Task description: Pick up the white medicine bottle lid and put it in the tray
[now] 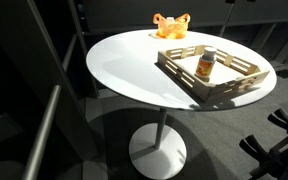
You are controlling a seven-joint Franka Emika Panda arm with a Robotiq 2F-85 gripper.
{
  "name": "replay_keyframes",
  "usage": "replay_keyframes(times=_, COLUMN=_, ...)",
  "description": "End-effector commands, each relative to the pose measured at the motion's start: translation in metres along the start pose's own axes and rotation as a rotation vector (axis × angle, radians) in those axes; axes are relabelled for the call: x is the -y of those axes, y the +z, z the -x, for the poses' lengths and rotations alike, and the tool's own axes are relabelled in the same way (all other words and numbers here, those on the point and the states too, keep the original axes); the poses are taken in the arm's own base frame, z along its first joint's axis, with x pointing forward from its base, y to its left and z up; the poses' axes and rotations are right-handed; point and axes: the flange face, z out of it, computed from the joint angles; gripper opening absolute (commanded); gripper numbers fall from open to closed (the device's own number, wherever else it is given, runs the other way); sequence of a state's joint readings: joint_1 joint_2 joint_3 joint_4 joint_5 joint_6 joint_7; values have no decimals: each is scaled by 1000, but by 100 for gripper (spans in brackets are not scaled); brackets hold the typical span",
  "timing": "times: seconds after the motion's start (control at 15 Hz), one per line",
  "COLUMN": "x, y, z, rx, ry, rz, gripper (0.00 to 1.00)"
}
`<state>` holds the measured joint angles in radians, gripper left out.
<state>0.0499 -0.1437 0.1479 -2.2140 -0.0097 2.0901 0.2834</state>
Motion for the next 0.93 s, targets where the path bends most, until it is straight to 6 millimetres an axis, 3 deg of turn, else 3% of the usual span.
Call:
replay_keyframes(times=0.0, x=-10, y=21, z=-9, rx=-14, ry=22, rz=-10, gripper=100)
replay_keyframes(times=0.47, x=-25, y=74, z=-10, rx=80, ry=52, rz=-11, gripper=100)
replay_keyframes(times=0.87, x=-20, y=103, z=-17, rx=89, ry=36, rz=-29, gripper=100)
